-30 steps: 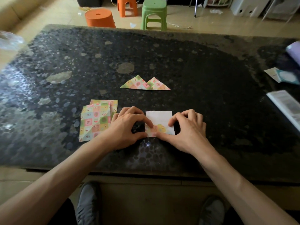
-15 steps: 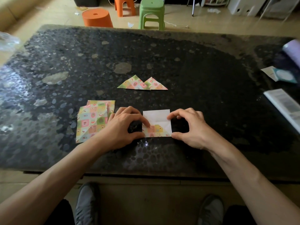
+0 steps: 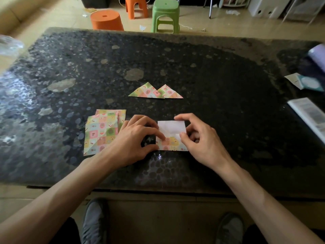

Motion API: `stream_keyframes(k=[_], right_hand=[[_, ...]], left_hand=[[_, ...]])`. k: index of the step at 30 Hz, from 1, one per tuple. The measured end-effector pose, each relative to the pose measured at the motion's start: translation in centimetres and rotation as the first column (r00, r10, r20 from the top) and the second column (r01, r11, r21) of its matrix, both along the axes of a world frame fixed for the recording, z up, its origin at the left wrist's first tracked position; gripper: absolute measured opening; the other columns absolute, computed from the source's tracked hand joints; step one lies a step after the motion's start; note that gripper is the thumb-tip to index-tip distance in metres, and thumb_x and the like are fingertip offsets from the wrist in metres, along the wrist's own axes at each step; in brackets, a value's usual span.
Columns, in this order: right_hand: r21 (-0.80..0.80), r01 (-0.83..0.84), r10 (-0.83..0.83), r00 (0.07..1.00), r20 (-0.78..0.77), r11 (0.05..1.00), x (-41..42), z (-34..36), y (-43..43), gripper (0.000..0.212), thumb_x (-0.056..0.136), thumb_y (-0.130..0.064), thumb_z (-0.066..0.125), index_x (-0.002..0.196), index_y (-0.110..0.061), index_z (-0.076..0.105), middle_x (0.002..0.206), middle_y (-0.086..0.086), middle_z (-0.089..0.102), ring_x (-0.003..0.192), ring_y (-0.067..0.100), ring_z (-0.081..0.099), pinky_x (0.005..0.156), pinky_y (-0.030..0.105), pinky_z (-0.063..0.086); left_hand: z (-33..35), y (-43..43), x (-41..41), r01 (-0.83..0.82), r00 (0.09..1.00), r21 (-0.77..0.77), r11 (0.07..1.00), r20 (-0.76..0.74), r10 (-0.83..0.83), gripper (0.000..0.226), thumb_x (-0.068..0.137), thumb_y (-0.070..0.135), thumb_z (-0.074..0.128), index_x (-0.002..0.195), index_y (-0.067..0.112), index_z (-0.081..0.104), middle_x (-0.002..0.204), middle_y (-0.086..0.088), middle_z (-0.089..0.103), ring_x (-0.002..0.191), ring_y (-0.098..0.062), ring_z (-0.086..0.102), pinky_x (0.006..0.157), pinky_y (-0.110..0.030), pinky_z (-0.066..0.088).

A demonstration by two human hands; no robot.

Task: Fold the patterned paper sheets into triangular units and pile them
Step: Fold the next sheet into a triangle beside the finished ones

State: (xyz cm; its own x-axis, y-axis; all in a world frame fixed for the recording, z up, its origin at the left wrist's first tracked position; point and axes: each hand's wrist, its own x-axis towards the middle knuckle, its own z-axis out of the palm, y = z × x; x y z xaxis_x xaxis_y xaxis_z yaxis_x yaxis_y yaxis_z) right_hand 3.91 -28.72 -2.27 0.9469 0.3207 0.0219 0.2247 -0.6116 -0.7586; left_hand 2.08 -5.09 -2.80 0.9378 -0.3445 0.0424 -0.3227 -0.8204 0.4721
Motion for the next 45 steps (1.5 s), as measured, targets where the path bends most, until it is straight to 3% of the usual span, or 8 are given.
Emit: stream_keyframes(k=[8, 12, 17, 24, 28, 34, 39, 45], right_hand=[[0.182, 0.139, -0.110, 0.981, -0.161, 0.973, -0.7, 0.3, -0.5, 0.060, 0.099, -0.010, 0.067, 0.144, -0.042, 0.044, 0.095, 0.000, 0.070, 0.065, 0.015, 0.075, 0.058, 0.027, 0.061], [0.281, 0.253, -0.160, 0.935, -0.315, 0.926, -1.0, 0.3, -0.1, 0.050, 0.096, -0.006, 0.068, 0.128, -0.042, 0.056, 0.097, 0.002, 0.074, 0.075, 0.018, 0.078, 0.066, 0.040, 0.065], [0.375, 0.255, -0.091, 0.911, -0.403, 0.891, -1.7, 0.4, 0.5, 0.029, 0.096, -0.003, 0.066, 0.114, -0.025, 0.067, 0.090, 0.004, 0.077, 0.074, 0.019, 0.078, 0.062, 0.030, 0.063], [0.292, 0.082, 0.010, 0.954, -0.300, 0.953, -1.5, 0.3, -0.2, 0.031, 0.090, -0.008, 0.074, 0.110, -0.029, 0.063, 0.087, -0.001, 0.077, 0.076, 0.013, 0.076, 0.060, 0.019, 0.054], [0.248, 0.007, 0.067, 0.954, -0.292, 0.969, -1.2, 1.0, -0.6, 0.034, 0.085, -0.005, 0.076, 0.109, -0.027, 0.066, 0.096, -0.006, 0.077, 0.084, 0.009, 0.077, 0.076, 0.028, 0.063], [-0.182, -0.049, 0.063, 0.995, 0.074, 0.982, -0.6, 0.7, -2.4, 0.029, 0.086, -0.027, 0.078, 0.110, -0.041, 0.069, 0.094, -0.015, 0.055, 0.082, 0.003, 0.059, 0.069, 0.017, 0.047], [-0.253, -0.146, 0.194, 0.965, 0.176, 0.956, -0.8, 0.0, -2.8, 0.022, 0.087, -0.029, 0.080, 0.107, -0.036, 0.078, 0.109, -0.016, 0.051, 0.108, 0.003, 0.049, 0.083, 0.026, 0.052], [-0.243, -0.225, 0.268, 0.950, 0.162, 0.944, -1.2, -0.3, -2.2, 0.018, 0.091, -0.034, 0.075, 0.109, -0.036, 0.077, 0.106, -0.021, 0.057, 0.101, 0.001, 0.051, 0.083, 0.025, 0.049]], left_hand=[[-0.2, -1.1, -0.5, 0.063, 0.986, 0.012, 0.998, 0.153, -0.064, 0.030, 0.088, 0.036, 0.076, 0.117, 0.042, 0.071, 0.123, 0.018, 0.057, 0.122, -0.011, 0.049, 0.096, -0.040, 0.046], [-0.3, -1.7, -1.0, 0.069, 0.973, 0.055, 0.996, 0.218, -0.079, 0.043, 0.087, 0.066, 0.064, 0.120, 0.039, 0.071, 0.119, 0.016, 0.059, 0.114, -0.011, 0.052, 0.088, -0.032, 0.043], [-0.8, -2.8, -2.0, 0.045, 0.949, 0.090, 0.995, 0.306, -0.070, 0.049, 0.086, 0.072, 0.061, 0.116, 0.037, 0.074, 0.108, 0.016, 0.060, 0.094, -0.011, 0.053, 0.078, -0.029, 0.042], [-1.6, -3.4, -2.5, -0.010, 0.953, 0.030, 1.000, 0.303, 0.000, 0.043, 0.093, 0.064, 0.056, 0.112, 0.031, 0.077, 0.104, 0.011, 0.068, 0.092, -0.013, 0.062, 0.075, -0.038, 0.052], [-1.5, -3.1, -2.3, 0.002, 0.968, 0.020, 1.000, 0.249, -0.007, 0.029, 0.095, 0.049, 0.063, 0.112, 0.030, 0.077, 0.110, 0.012, 0.069, 0.098, -0.013, 0.064, 0.080, -0.039, 0.054], [-0.9, -2.4, -1.7, 0.002, 0.980, -0.034, 0.999, 0.197, 0.005, 0.017, 0.092, 0.025, 0.073, 0.106, 0.031, 0.080, 0.112, 0.019, 0.071, 0.106, -0.009, 0.063, 0.085, -0.039, 0.055], [-1.0, -1.7, -1.5, 0.062, 0.977, -0.017, 0.998, 0.204, -0.057, 0.020, 0.092, 0.023, 0.071, 0.108, 0.033, 0.079, 0.116, 0.020, 0.071, 0.113, -0.008, 0.061, 0.087, -0.039, 0.051], [-1.4, -1.7, -1.7, 0.088, 0.974, 0.012, 0.996, 0.207, -0.089, 0.019, 0.092, 0.022, 0.073, 0.108, 0.031, 0.078, 0.116, 0.019, 0.070, 0.111, -0.008, 0.061, 0.086, -0.033, 0.050]])
